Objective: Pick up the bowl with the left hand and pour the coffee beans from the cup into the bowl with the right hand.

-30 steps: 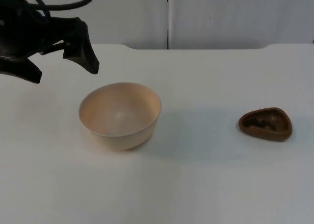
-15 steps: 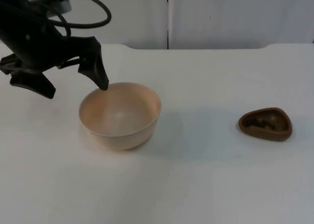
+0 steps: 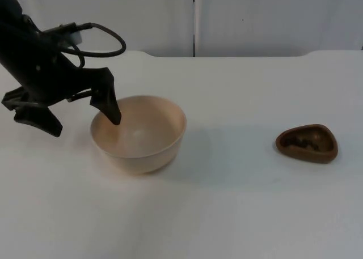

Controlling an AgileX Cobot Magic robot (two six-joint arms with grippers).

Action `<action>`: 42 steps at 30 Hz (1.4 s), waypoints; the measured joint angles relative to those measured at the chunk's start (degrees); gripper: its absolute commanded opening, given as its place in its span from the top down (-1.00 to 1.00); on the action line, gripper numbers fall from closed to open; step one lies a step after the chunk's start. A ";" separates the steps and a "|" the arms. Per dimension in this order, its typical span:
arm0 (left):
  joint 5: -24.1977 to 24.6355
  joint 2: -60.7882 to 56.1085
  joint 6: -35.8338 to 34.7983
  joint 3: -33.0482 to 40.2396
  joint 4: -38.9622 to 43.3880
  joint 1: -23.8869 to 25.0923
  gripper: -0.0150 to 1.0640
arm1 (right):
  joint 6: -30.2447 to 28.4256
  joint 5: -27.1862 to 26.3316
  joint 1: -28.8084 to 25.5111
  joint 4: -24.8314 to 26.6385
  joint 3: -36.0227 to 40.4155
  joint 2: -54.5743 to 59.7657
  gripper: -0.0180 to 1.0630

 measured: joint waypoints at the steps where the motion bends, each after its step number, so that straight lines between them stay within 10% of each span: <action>1: 0.00 0.00 0.00 0.00 0.00 0.00 -0.89 | 0.00 0.00 0.00 0.00 0.00 0.00 -0.98; 30: -6.80 1.78 -7.87 0.00 7.81 -2.30 -0.89 | 0.00 0.00 0.00 0.00 0.00 0.00 -0.98; 42: -6.80 1.78 -7.88 0.00 8.25 -2.30 -0.31 | 0.18 0.00 0.00 -0.12 0.00 0.00 -0.98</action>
